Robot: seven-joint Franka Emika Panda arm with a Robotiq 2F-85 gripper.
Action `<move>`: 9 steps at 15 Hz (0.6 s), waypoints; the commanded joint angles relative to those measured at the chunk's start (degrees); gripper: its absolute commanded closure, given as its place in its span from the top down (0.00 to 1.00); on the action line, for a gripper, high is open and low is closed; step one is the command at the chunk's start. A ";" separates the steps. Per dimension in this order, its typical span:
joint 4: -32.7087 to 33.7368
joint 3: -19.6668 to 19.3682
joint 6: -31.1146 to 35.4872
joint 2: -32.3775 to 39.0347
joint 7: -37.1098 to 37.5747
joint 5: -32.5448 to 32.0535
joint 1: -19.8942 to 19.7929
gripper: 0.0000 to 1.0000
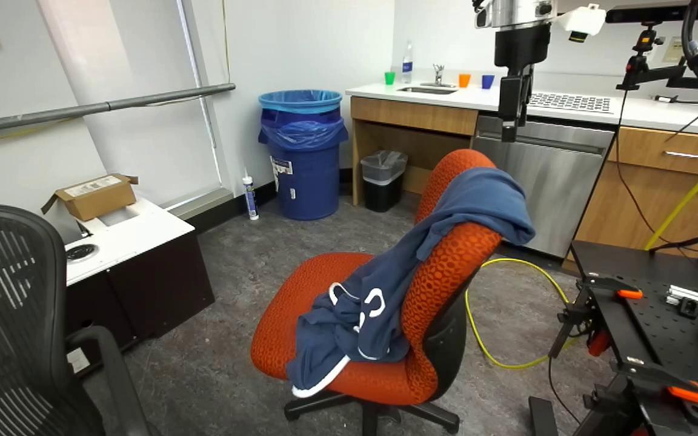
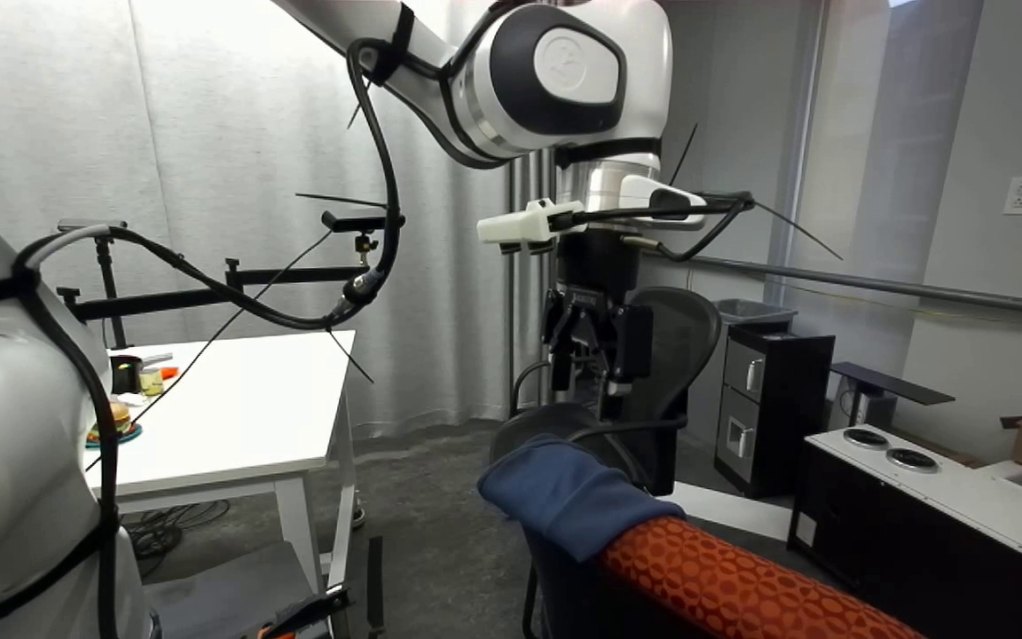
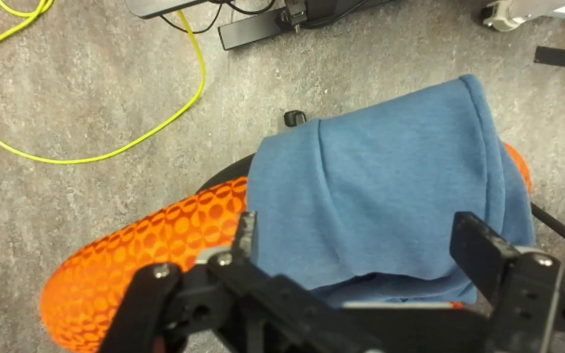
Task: Put the jumper on the armchair seat
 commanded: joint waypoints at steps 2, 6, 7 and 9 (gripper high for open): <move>-3.73 -0.94 3.49 -0.41 -1.44 -1.27 -1.24 1.00; -5.55 -0.95 5.82 0.66 -1.46 -2.33 -1.52 1.00; -5.55 -1.03 5.97 1.21 -1.94 -2.02 -1.43 1.00; -5.06 -1.05 7.25 2.72 -2.64 -1.87 -1.28 1.00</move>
